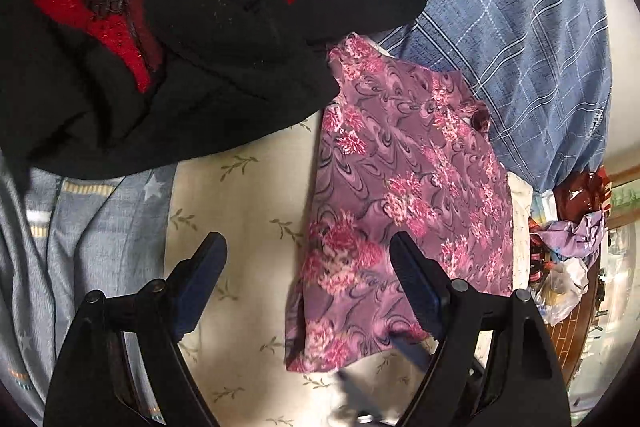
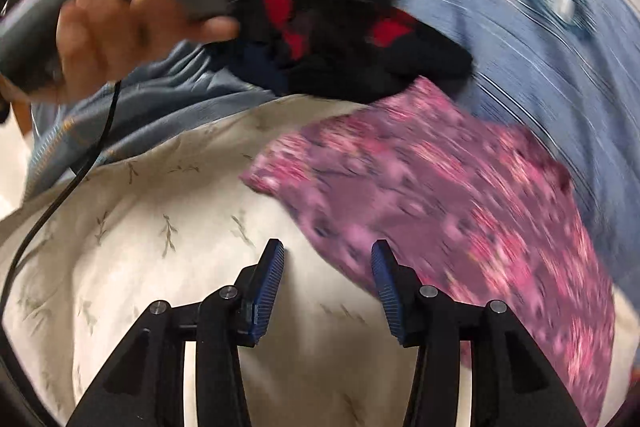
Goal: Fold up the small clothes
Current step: 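Grasp the shirt side with the right tool and lift it up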
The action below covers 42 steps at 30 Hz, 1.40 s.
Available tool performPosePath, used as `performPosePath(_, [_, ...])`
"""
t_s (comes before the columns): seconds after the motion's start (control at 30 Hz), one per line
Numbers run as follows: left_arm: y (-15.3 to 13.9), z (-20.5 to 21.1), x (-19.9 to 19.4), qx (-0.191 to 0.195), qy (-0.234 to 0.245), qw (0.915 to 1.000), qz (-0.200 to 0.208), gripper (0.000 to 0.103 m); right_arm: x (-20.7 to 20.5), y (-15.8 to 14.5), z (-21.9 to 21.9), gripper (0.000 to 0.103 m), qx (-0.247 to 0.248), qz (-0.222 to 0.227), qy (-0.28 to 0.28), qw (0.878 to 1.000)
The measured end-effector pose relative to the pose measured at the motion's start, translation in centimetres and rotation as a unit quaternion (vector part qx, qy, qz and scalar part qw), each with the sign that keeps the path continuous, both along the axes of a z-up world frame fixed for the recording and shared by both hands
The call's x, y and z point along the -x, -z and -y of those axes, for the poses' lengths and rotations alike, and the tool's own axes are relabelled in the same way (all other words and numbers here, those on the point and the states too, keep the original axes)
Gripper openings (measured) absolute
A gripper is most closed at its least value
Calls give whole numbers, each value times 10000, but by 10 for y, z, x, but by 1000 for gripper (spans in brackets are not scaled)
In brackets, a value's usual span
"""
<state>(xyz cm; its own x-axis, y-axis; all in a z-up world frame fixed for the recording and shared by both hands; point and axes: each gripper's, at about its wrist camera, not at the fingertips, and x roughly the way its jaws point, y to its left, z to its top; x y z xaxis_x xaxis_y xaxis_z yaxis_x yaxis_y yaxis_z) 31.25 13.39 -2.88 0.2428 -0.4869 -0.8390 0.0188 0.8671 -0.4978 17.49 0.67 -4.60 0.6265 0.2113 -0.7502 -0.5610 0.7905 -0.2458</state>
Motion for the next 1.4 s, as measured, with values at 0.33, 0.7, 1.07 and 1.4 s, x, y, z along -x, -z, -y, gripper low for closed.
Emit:
performPosePath(0.33, [5, 13, -38, -25, 376, 9990, -250, 84, -22, 23, -54, 5, 1324, 1185, -258, 9838])
performPosePath(0.7, [17, 69, -68, -153, 765, 9960, -441, 84, -14, -16, -11, 5, 323, 1668, -174, 9853])
performPosePath(1.07, [-31, 104, -52, -754, 628, 9948, 283, 9, -4, -37, 38, 5, -482, 1517, 311, 9868])
performPosePath(1.4, [-91, 202, -26, -856, 1106, 9851, 996, 9, 13, -64, 160, 5, -1974, 1040, 1511, 9630])
